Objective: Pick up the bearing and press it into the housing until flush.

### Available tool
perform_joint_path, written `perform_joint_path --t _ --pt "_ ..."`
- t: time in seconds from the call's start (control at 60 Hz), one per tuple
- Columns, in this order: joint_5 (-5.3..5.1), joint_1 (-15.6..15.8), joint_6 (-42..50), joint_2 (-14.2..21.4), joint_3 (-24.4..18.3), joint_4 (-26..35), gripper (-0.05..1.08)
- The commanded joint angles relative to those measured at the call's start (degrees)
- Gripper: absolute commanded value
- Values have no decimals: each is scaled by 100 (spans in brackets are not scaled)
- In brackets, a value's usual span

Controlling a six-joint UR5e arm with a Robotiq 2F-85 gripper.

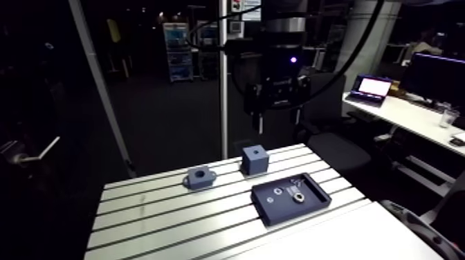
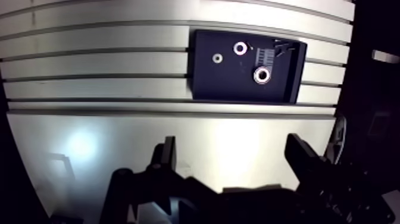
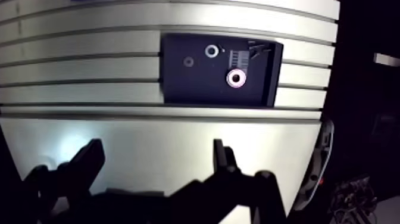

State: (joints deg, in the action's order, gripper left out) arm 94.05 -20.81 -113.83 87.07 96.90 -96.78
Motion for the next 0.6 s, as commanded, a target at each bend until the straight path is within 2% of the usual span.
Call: perform_joint_path --t 0.017,0.233,0.417,0.6 --pt "-13 -658 -667 -1 694 -912 1" --pt "-47 -908 -914 -163 1057 -1372 1" --pt "-58 -1097 -885 -312 1224 -1525 1" --pt "-101 -1182 -823 -649 1343 -2005 1"
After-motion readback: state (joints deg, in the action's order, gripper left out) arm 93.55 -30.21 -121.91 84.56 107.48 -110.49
